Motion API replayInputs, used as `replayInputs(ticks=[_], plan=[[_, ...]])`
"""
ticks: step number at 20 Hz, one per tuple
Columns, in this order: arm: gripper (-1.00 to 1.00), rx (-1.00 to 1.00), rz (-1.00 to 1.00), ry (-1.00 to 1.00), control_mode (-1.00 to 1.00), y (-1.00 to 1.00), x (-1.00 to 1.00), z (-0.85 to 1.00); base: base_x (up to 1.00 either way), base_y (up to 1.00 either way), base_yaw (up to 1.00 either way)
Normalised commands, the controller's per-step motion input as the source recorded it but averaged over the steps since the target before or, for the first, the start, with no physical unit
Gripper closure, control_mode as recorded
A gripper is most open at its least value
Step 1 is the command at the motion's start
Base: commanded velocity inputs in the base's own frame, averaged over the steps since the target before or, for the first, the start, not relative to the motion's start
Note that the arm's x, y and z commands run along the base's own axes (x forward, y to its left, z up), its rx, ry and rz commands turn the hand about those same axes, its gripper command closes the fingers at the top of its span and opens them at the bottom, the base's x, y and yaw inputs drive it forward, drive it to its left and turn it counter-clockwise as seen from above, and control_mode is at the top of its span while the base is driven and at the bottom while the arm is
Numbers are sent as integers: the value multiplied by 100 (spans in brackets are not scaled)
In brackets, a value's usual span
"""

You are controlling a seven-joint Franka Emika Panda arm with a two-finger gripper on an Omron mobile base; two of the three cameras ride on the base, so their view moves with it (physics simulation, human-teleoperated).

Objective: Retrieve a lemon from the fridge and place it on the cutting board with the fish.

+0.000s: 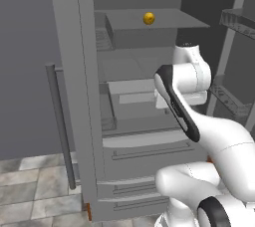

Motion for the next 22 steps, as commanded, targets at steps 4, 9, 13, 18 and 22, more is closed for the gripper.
replayInputs(ticks=[4, 9, 13, 18, 22], plan=[[-100, 0, 0, 0, -100, 0, -2, -34, 0, 0, 0], [-100, 0, 0, 0, -100, 0, 0, -33, 0, 0, 0], [-100, 0, 0, -1, -100, 0, -5, -25, 0, 0, 0], [-100, 0, 0, -2, -100, 0, -7, -6, 0, 0, 0], [-100, 0, 0, 0, -100, 0, 0, 0, 0, 0, 0]])
